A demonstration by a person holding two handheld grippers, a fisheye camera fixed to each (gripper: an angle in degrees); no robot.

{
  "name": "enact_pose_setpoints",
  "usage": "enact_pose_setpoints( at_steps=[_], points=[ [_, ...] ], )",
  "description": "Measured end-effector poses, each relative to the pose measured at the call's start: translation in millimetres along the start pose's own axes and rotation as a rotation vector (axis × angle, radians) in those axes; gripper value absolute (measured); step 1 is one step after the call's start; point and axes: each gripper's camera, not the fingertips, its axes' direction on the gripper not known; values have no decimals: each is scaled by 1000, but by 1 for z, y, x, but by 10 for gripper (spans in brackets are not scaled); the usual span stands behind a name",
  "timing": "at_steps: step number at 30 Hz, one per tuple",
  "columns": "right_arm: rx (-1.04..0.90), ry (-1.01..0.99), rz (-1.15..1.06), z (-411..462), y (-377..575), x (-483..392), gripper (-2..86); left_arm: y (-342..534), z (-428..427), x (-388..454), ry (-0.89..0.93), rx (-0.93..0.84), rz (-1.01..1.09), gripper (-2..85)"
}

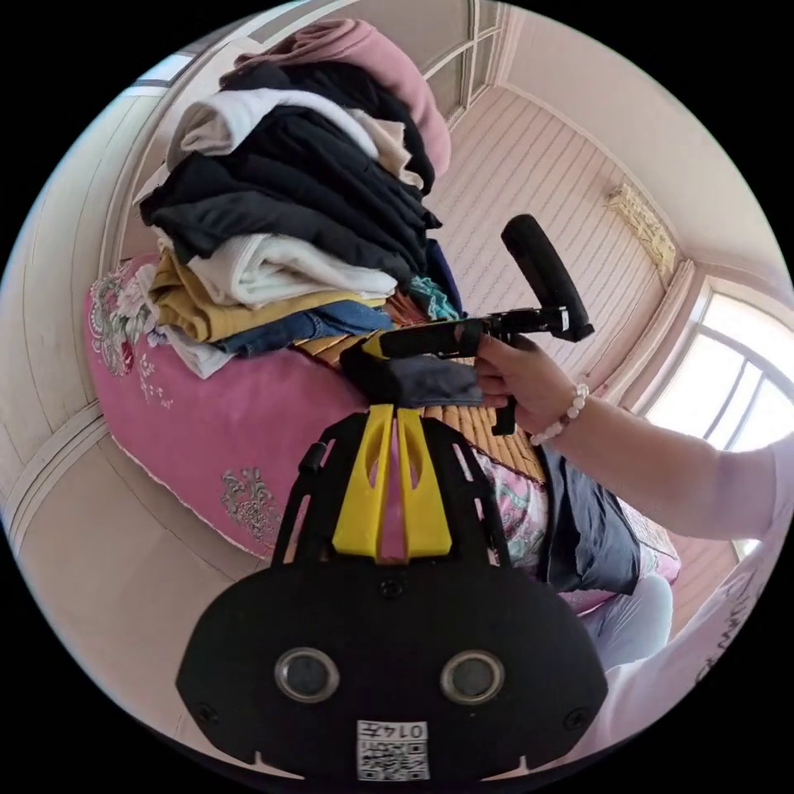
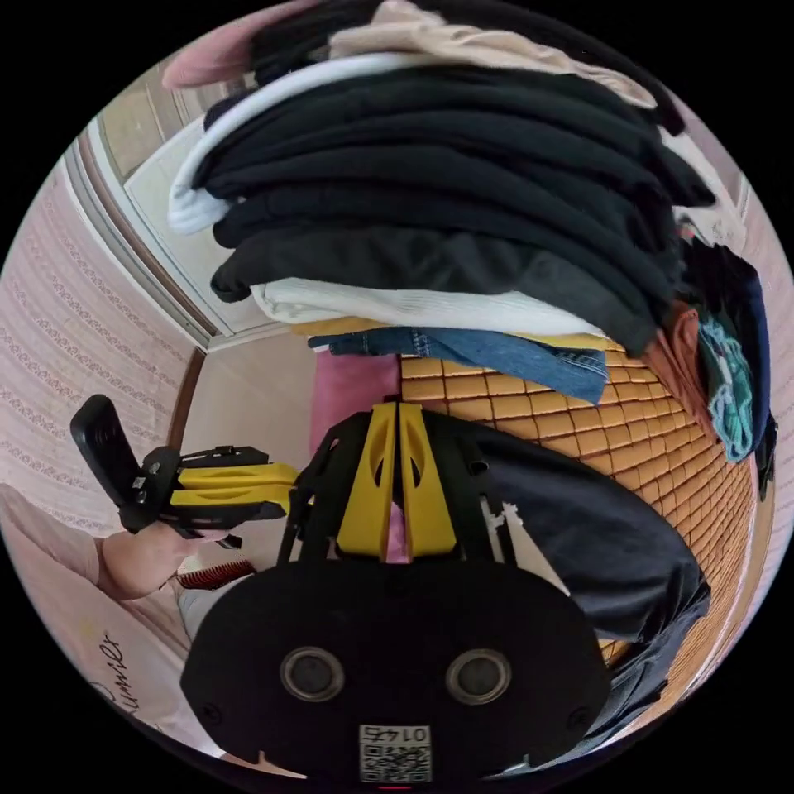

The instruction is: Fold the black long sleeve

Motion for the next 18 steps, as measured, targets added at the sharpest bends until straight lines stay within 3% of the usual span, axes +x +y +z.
enact_pose_setpoints(
  at_steps=[3,9,13,18],
  points=[
    [177,-42,109,-81,55,48,-8,-4,-5,41,65,34,110,-10],
    [505,-52,303,-276,195,108,-4,-18,13,162,435,72,290,-10],
    [700,50,372,-392,307,84,-2,-6,10,274,612,87,501,-10],
    [769,226,516,-449,426,34,-1,34,16,343,828,2,575,-10]
  ],
)
